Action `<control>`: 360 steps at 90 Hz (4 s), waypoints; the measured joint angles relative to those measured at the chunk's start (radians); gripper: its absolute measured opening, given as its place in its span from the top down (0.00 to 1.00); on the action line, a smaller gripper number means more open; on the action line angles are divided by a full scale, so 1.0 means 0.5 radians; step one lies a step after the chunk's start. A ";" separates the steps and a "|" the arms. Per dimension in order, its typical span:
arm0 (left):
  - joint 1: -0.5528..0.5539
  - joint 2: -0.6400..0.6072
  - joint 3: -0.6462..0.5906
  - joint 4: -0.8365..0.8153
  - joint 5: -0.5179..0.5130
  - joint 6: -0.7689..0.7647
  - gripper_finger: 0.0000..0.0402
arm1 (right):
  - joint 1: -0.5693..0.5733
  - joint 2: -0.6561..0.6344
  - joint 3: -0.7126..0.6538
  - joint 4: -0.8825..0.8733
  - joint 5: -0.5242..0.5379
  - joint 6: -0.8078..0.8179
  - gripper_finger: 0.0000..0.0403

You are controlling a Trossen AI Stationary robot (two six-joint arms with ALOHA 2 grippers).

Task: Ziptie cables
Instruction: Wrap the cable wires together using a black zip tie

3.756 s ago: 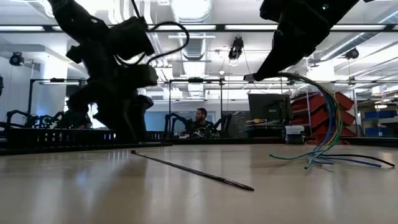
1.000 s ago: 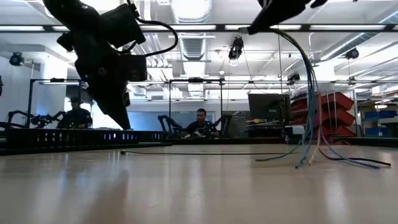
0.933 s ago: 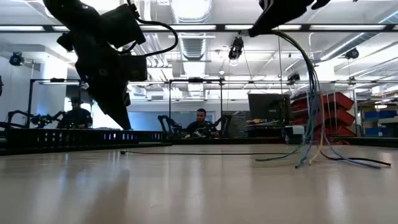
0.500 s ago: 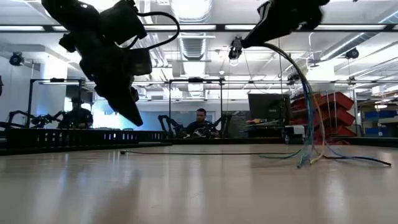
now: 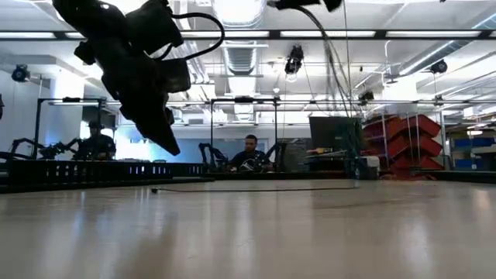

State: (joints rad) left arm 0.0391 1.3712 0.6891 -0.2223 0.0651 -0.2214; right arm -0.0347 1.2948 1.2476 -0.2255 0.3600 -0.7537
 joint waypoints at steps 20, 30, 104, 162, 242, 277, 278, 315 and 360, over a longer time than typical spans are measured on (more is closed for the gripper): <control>0.000 0.000 0.000 0.007 -0.013 -0.033 0.77 | -0.140 0.210 -0.040 0.199 -0.483 0.150 0.98; 0.000 0.000 -0.004 0.002 -0.012 -0.072 0.79 | -0.103 0.403 -0.053 0.339 -0.581 0.169 0.98; -0.009 -0.001 -0.219 0.369 -0.117 -0.065 0.81 | 0.047 0.707 -0.056 0.776 0.051 0.431 0.98; 0.073 -0.174 -0.026 0.704 -0.815 0.383 0.81 | -0.723 0.833 0.402 1.340 -0.892 0.750 0.98; 0.069 0.090 -0.175 1.249 -0.064 0.246 0.81 | 0.167 0.758 -0.543 0.580 -0.877 0.159 1.00; 0.041 0.538 -0.032 1.523 0.012 0.144 0.81 | 0.256 0.758 -0.546 0.007 -1.056 -0.229 0.99; 0.041 0.547 -0.025 1.523 0.012 0.144 0.81 | 0.260 0.758 -0.546 0.008 -1.083 -0.219 0.99; 0.043 0.646 0.172 1.475 -0.044 0.316 0.81 | 0.297 0.776 -0.550 0.006 -1.261 0.883 0.91; 0.045 0.528 0.208 1.189 -0.061 0.344 0.81 | 0.293 0.716 -0.354 -0.245 -1.151 1.248 0.56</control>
State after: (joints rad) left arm 0.0614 1.6352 0.7930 0.3721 0.0345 -0.0496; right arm 0.1116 1.6529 1.0707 -0.3481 -0.2157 -0.1298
